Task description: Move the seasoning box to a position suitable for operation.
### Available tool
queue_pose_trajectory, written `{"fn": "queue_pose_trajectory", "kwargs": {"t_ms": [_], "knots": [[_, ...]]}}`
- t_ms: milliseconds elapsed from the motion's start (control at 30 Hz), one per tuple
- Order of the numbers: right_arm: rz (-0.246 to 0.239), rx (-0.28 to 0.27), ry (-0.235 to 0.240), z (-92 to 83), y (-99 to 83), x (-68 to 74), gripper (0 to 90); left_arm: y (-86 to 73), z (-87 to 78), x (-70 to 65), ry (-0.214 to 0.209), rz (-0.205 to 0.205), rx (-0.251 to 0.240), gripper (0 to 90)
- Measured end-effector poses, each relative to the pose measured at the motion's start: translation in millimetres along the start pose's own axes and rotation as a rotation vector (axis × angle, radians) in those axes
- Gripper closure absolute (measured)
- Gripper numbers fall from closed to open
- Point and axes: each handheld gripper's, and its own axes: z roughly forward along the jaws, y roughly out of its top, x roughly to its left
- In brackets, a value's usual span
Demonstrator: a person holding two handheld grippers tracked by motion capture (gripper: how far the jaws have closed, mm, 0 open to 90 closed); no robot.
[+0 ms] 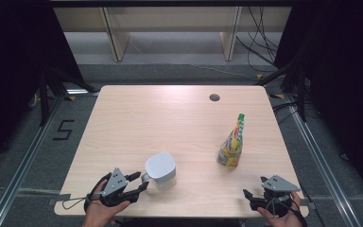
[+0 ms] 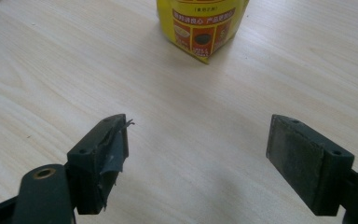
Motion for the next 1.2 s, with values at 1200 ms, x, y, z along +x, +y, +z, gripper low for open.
{"fn": "queue_pose_trajectory", "kwargs": {"t_ms": [1200], "knots": [[-0.033, 0.002, 0.017, 2.0, 0.4, 0.0, 23.4, 12.0, 41.0, -1.5, -0.100, 0.098, -0.028, 69.0]]}}
